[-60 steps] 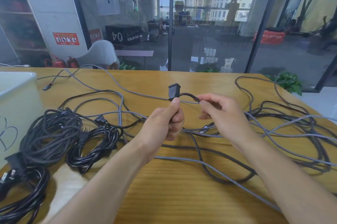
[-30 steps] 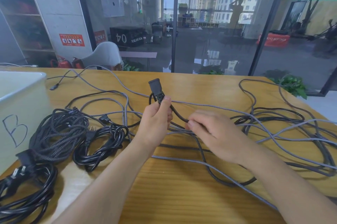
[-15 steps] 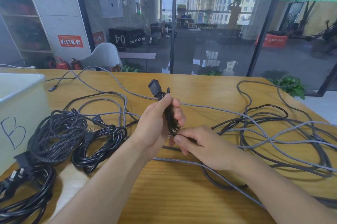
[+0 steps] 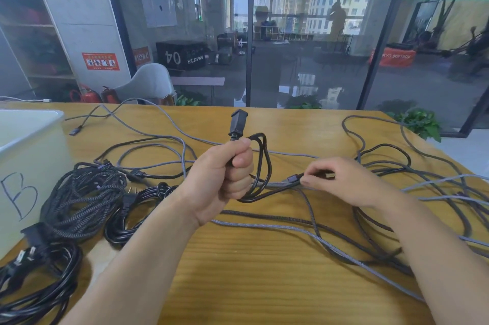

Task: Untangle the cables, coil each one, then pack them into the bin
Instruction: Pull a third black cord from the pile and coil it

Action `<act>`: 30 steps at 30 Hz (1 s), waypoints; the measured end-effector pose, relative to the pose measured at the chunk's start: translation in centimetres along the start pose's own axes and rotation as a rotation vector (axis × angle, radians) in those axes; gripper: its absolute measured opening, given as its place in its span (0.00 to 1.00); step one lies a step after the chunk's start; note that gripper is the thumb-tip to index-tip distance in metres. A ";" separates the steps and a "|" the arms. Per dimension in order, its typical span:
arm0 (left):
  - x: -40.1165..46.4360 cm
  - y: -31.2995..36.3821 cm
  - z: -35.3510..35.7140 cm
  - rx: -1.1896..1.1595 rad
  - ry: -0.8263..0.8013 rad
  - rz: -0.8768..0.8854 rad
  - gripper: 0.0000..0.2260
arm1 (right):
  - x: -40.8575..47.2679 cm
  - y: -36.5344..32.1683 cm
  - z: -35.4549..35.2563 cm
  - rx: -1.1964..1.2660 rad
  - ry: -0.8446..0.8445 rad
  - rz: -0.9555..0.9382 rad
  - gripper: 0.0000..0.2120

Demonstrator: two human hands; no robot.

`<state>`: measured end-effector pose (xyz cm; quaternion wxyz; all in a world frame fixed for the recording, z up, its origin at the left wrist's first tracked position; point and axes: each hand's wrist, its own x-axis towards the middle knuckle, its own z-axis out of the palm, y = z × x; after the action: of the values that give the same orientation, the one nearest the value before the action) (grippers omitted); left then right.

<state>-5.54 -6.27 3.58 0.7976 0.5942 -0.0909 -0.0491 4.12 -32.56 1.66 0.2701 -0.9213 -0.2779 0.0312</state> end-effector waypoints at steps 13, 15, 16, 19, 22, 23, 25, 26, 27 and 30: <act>0.1 -1.8 1.8 0.357 0.002 0.027 0.22 | 1.7 -5.5 3.8 0.183 0.670 -0.164 0.16; 0.3 -2.2 1.9 0.426 0.047 0.024 0.22 | 1.3 -5.8 3.4 0.378 0.520 -0.109 0.10; 0.4 -2.4 2.0 0.453 0.069 0.024 0.22 | 1.0 -5.8 3.2 0.427 0.461 -0.083 0.12; 0.7 -2.9 2.1 0.510 0.112 0.040 0.22 | 0.3 -5.7 3.1 0.458 0.426 -0.062 0.14; 1.0 -3.4 2.5 0.556 0.138 0.063 0.21 | -0.3 -6.3 3.6 0.585 0.527 -0.064 0.13; 1.0 -3.5 2.6 0.560 0.154 0.076 0.21 | -0.4 -6.7 3.8 0.610 0.518 -0.069 0.14; 1.1 -3.7 2.6 0.561 0.191 0.112 0.21 | -0.8 -7.5 4.1 0.638 0.442 -0.083 0.15; 1.1 -3.6 2.7 0.560 0.208 0.139 0.22 | -1.0 -7.9 4.2 0.665 0.396 -0.090 0.17; 1.1 -3.6 2.6 0.562 0.224 0.167 0.22 | -1.1 -8.2 4.2 0.704 0.355 -0.093 0.19; 1.0 -3.4 2.3 0.573 0.274 0.227 0.22 | -1.5 -8.5 3.9 0.789 0.263 -0.104 0.26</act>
<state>-4.89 -9.63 1.04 0.6034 0.7815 -0.0586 0.1476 -2.18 -25.54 2.55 0.6366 -0.7282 -0.2539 0.0038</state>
